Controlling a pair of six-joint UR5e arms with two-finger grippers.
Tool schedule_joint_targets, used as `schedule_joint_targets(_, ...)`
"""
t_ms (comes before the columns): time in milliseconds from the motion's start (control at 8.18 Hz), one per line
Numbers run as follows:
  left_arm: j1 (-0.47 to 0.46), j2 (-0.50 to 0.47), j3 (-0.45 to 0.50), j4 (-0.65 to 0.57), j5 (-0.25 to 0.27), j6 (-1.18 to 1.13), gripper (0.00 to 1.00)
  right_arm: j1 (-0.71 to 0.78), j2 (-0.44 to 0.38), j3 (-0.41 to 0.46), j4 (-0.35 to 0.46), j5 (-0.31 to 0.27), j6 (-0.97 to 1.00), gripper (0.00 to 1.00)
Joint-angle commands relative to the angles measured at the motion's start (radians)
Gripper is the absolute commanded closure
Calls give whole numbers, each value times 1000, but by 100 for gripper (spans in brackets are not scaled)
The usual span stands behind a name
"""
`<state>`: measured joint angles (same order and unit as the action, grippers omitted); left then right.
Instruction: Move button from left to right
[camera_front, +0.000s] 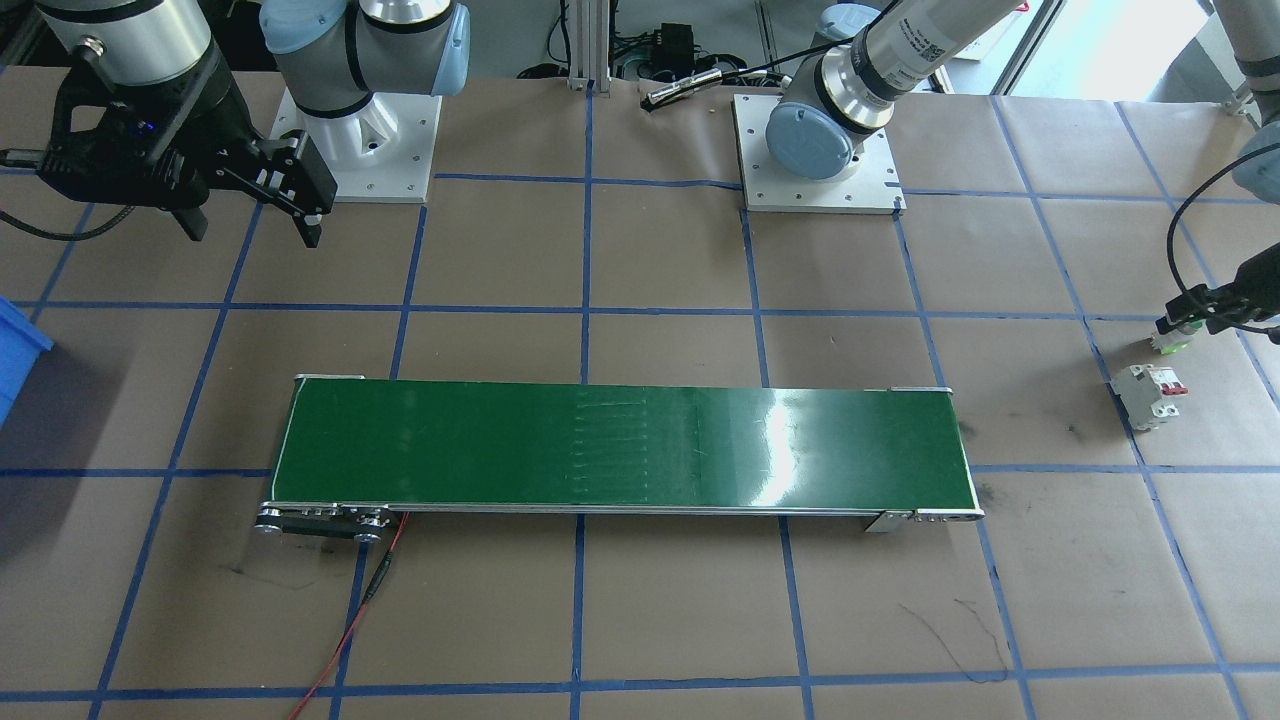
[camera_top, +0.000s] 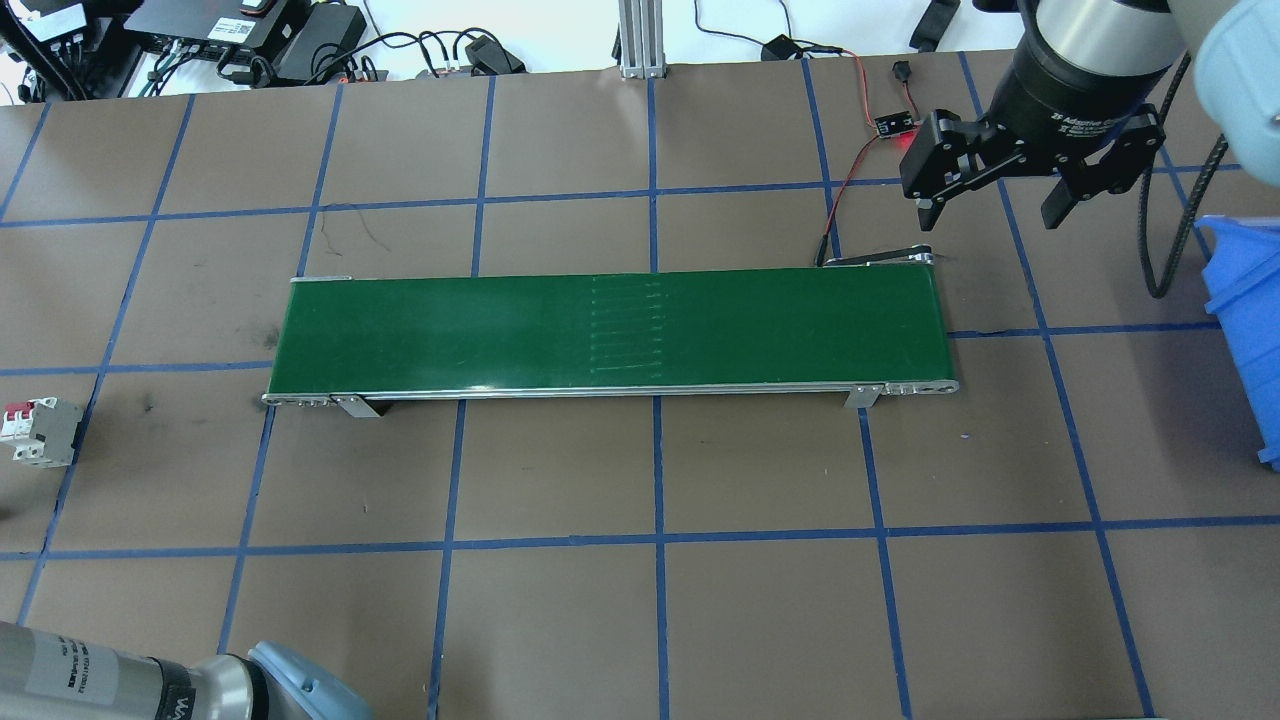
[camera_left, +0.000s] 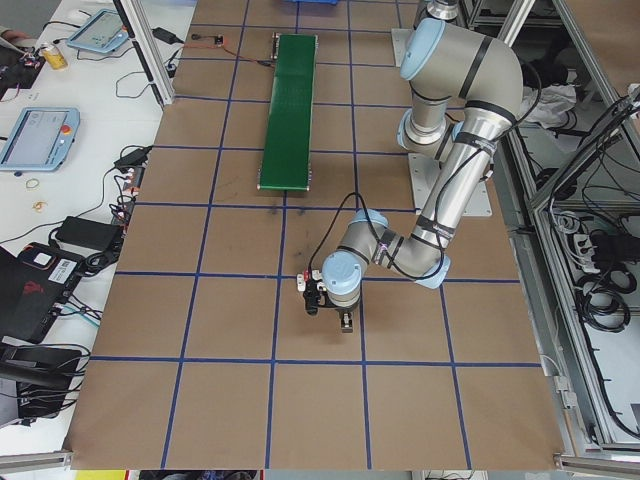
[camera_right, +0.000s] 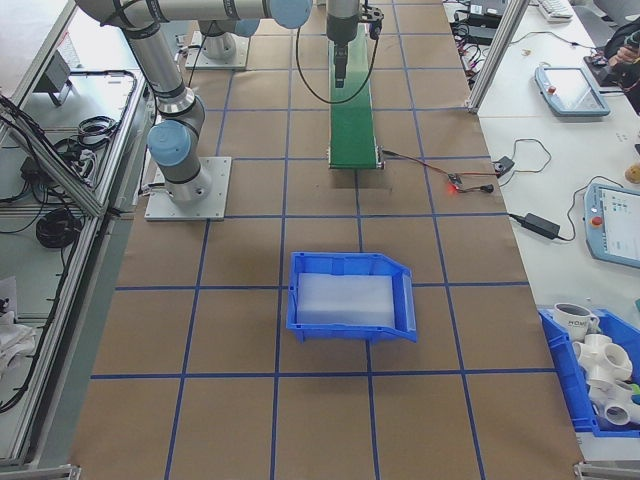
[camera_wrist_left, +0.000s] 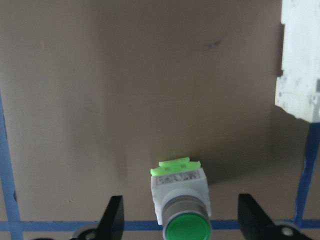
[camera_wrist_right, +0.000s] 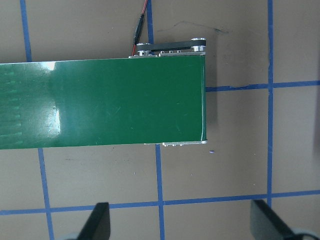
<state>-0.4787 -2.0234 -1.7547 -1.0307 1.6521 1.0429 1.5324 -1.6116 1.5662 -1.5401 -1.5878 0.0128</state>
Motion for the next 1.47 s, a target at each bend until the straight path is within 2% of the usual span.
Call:
schedule_joint_targets(0,0,-3,-2,1,-11,6,29,0,1,0,0,2,-1,0)
schedule_joint_targets(122,0,-3,-2,1,-8,8,46,0,2,0,0,-1,-1,0)
schedule_joint_targets(244,-1,-3,1,1,-5,9,58,0,2,0,0,2,-1,0)
schedule_joint_targets(367,0,-3,-2,0,-8,8,63,0,2,0,0,2,-1,0)
schedule_joint_targets(611,0,-3,6,-2,-8,8,71,0,2,0,2,2,-8,0)
schedule_joint_targets(978,-1,26,9,-31,-6,-1,76,0,2,0,2,2,-11,0)
schedule_joint_targets(1222,-8,81,50,-158,-18,-20,83,0,4,0,0,2,-11,0)
schedule_joint_targets(1344,-9,116,79,-227,-62,-36,83,0,4,0,2,2,-11,0)
